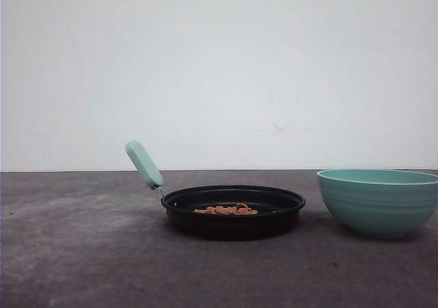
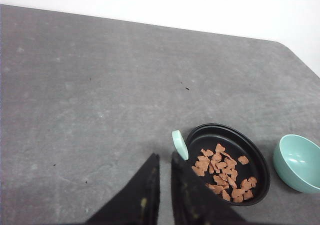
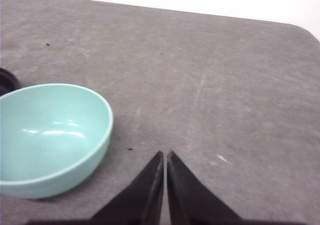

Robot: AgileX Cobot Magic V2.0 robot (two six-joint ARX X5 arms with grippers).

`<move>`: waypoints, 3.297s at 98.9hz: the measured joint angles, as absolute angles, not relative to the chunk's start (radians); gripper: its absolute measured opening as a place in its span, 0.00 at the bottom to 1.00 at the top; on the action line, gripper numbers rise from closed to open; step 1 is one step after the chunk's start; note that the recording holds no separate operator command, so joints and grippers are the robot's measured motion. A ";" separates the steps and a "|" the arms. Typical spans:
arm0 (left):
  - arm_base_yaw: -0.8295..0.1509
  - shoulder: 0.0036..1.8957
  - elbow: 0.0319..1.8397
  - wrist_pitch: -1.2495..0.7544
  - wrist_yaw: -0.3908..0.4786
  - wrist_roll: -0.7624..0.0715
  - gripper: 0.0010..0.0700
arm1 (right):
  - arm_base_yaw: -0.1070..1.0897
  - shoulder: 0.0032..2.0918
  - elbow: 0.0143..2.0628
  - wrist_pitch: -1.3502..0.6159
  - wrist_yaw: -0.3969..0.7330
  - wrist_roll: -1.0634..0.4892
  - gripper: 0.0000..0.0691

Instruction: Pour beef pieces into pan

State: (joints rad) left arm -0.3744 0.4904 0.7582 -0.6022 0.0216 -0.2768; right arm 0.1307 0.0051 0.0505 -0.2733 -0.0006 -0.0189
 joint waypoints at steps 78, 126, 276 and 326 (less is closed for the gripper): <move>-0.374 0.490 0.758 -0.602 0.022 -0.277 0.01 | 0.135 0.005 0.050 -0.271 0.000 -0.019 0.02; -0.264 0.266 0.612 -0.395 0.035 -0.053 0.01 | 0.135 0.005 0.050 -0.271 0.000 -0.019 0.02; -0.027 0.005 0.033 -0.175 0.134 -0.166 0.01 | 0.135 0.005 0.049 -0.270 0.000 -0.019 0.02; -0.041 0.004 0.033 -0.183 0.007 -0.109 0.01 | 0.135 0.005 0.049 -0.270 0.000 -0.019 0.02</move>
